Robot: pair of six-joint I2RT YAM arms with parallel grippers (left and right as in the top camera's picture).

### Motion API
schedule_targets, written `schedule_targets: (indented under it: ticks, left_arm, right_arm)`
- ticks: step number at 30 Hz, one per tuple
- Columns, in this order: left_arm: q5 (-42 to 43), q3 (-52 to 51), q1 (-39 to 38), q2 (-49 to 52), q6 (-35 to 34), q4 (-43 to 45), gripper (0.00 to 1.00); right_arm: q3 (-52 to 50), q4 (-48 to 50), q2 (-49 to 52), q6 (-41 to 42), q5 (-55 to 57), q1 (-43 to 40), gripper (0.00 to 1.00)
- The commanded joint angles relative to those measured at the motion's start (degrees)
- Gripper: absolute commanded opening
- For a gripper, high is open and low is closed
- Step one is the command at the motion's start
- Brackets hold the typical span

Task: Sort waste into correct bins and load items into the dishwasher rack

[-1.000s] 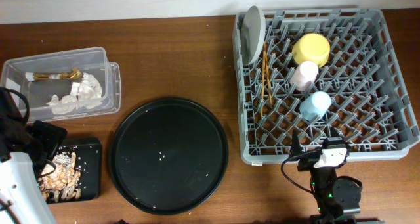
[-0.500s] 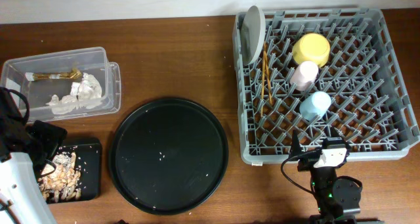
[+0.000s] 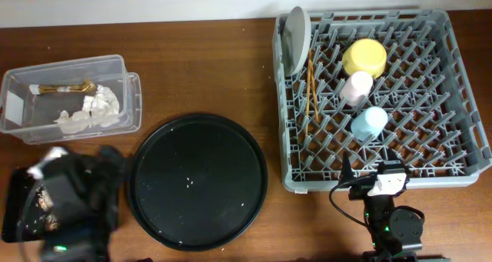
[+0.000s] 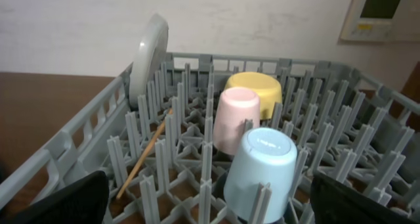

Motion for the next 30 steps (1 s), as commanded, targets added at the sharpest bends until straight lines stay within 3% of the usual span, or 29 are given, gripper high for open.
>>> schedule_targets:
  ticks: [1, 8, 11, 13, 15, 18, 22, 30]
  left_arm:
    - [4.28, -21.90, -8.04, -10.54, 3.87, 22.18, 0.99]
    - [4.26, -49.53, -14.82, -22.99, 3.67, 54.60, 0.99]
    - [2.51, -49.70, -15.02, -31.95, 3.72, 47.65, 0.99]
    - [4.52, -49.68, -15.26, -38.80, 11.50, 46.03, 0.99]
    - [4.46, -49.68, -15.34, -44.19, 14.16, 46.03, 0.99]
    - [3.87, -49.68, -15.76, -44.15, 18.88, 45.92, 0.99]
    - [3.65, -49.68, -15.98, -44.15, 41.20, 45.86, 0.99]
    - [4.04, -49.68, -15.98, -44.15, 39.85, 45.81, 0.99]
  right_arm:
    - [-0.31, -0.33, -0.55, -0.22, 0.83, -0.46, 0.98]
    - [-0.31, -0.33, -0.55, -0.24, 0.83, -0.46, 0.98]
    - [-0.31, -0.33, -0.55, -0.24, 0.83, -0.46, 0.98]
    - [-0.31, -0.33, -0.55, -0.24, 0.83, -0.46, 0.99]
    - [-0.31, -0.33, -0.55, -0.24, 0.83, -0.46, 0.98]
    - [-0.31, -0.33, -0.55, -0.24, 0.83, -0.46, 0.98]
    - [-0.31, -0.33, -0.55, -0.22, 0.83, -0.46, 0.98]
    - [-0.31, -0.33, -0.55, -0.24, 0.83, -0.46, 0.98]
